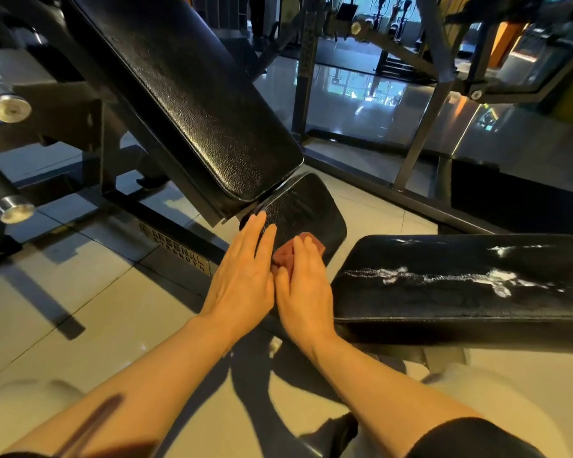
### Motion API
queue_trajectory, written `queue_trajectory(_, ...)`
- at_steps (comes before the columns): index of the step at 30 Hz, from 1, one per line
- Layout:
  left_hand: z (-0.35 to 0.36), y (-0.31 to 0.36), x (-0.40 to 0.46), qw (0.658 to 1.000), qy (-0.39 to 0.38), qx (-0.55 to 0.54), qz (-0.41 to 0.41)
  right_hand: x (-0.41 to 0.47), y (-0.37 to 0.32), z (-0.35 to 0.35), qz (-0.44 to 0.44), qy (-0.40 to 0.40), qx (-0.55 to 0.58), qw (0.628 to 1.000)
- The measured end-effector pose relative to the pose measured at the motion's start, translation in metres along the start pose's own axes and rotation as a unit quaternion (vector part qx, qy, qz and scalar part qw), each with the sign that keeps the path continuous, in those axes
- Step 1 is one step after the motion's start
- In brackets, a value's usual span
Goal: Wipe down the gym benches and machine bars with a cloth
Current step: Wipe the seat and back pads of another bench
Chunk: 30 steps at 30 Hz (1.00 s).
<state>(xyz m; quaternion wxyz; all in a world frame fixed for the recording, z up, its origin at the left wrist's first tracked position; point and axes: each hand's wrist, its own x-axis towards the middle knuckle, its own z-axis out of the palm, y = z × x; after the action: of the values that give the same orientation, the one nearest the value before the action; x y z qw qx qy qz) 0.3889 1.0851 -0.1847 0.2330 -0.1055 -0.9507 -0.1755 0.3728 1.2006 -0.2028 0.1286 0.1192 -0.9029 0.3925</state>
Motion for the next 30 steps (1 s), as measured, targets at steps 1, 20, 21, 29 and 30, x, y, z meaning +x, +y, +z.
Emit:
queue_trajectory(1,-0.001,0.001,-0.003,1.0,-0.007,-0.003,-0.005,-0.004,0.003,0.0,-0.012,-0.009,0.008,1.0)
queue_trajectory(20,-0.026,0.011,-0.019,0.997,-0.065,-0.021,-0.03,-0.001,-0.019,-0.046,0.048,0.079,0.071,0.993)
queue_trajectory(21,-0.022,0.014,-0.018,0.997,-0.062,-0.018,-0.039,0.007,-0.016,-0.046,0.079,0.122,0.093,0.985)
queue_trajectory(29,0.0,0.028,-0.014,0.994,-0.036,-0.023,-0.096,0.021,0.0,-0.019,-0.064,-0.034,0.112,0.991)
queue_trajectory(30,0.001,0.027,-0.015,0.995,-0.035,-0.018,-0.092,0.016,0.006,-0.021,-0.074,-0.042,0.1,0.991)
